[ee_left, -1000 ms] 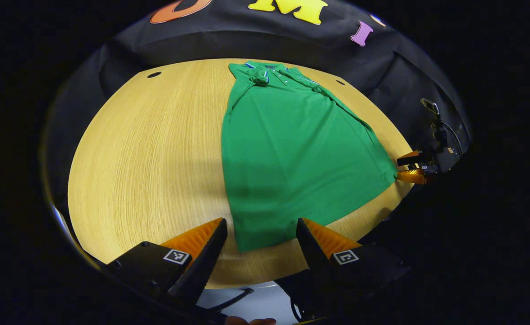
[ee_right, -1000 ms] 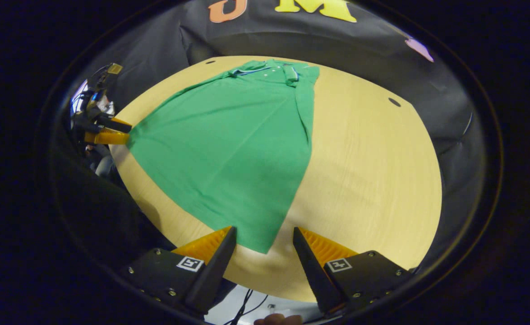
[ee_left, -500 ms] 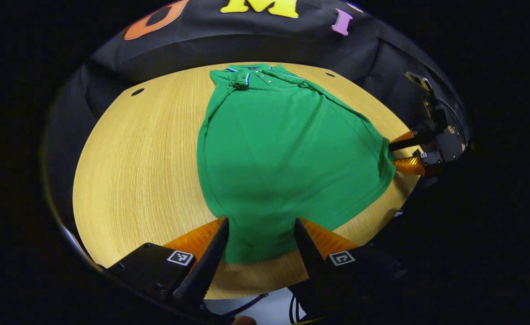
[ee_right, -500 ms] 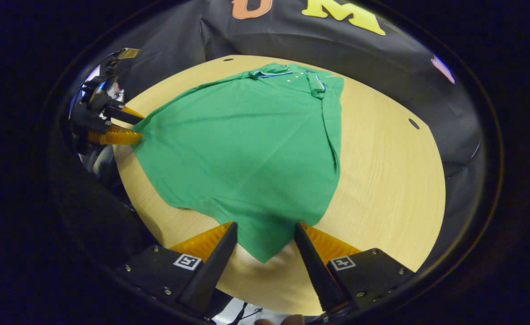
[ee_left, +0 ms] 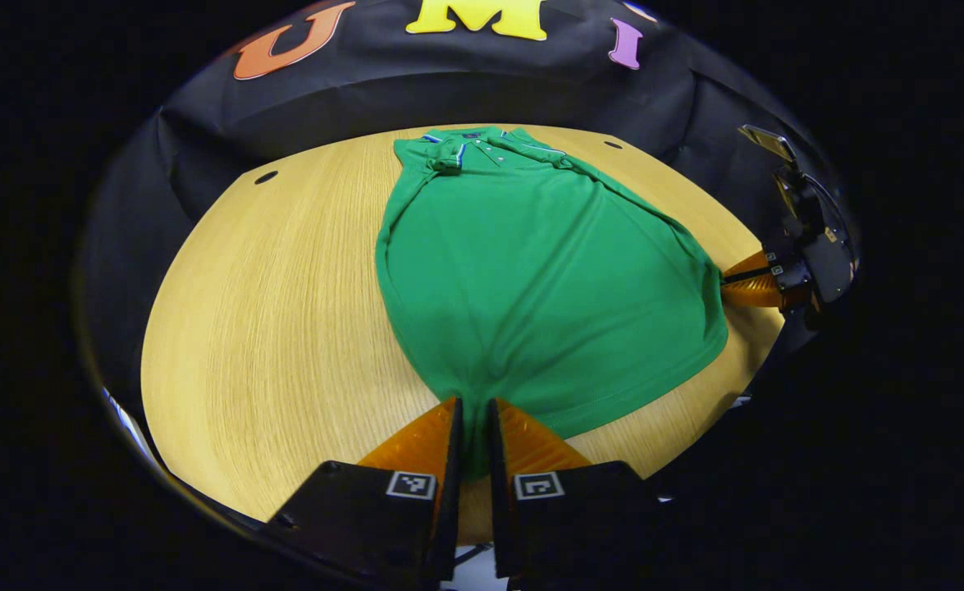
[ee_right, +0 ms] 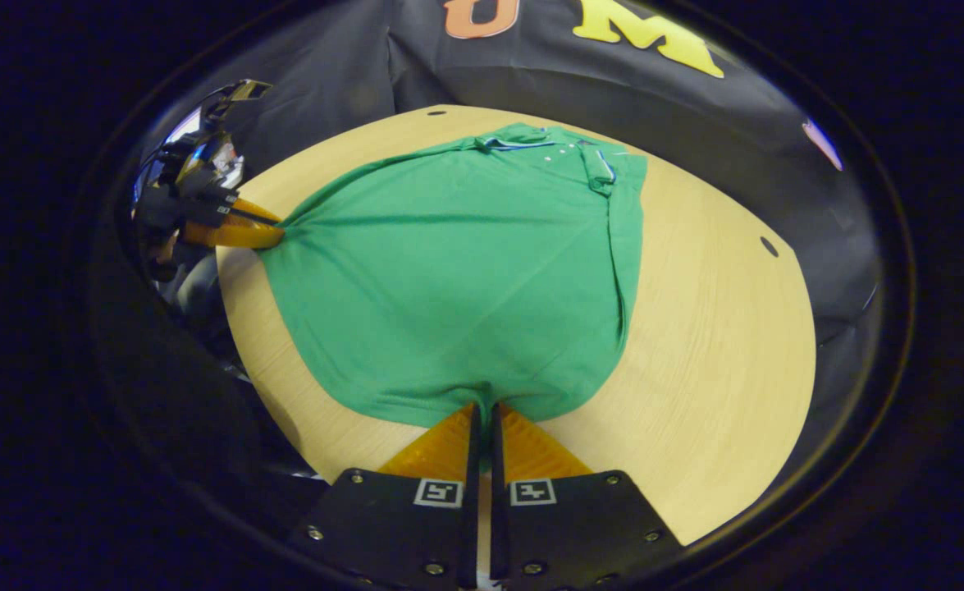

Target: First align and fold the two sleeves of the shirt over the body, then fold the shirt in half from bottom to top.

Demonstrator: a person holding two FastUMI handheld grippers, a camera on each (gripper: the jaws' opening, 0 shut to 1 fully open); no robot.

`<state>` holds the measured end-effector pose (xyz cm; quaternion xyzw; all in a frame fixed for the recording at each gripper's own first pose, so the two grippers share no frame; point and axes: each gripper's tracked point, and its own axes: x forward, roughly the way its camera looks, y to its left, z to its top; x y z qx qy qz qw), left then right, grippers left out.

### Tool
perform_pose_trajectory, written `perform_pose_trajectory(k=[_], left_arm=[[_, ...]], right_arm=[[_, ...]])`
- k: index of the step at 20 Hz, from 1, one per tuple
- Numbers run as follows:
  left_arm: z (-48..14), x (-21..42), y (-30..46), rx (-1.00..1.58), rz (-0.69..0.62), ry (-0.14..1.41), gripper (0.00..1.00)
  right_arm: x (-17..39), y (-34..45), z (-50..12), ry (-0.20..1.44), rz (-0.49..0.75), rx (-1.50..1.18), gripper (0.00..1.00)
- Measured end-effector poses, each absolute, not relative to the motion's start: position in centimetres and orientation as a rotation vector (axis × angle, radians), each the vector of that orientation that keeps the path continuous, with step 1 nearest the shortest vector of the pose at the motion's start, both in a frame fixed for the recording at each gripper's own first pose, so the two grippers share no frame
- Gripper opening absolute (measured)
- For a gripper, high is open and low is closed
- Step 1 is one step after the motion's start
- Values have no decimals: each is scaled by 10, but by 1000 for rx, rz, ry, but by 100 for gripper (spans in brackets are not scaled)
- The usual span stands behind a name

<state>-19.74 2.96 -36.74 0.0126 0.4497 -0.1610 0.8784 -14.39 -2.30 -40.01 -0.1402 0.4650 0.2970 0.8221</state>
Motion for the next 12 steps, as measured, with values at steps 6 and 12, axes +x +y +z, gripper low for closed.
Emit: perform_pose_trajectory(k=[6, 12], left_arm=[[-357, -188, 28, -134, -345, 967, 3], [-331, -178, 27, -116, -374, 913, 4]], right_arm=[[-145, -25, -387, 1039, 630, -214, 1], [-143, -33, -354, 998, 615, -184, 0]])
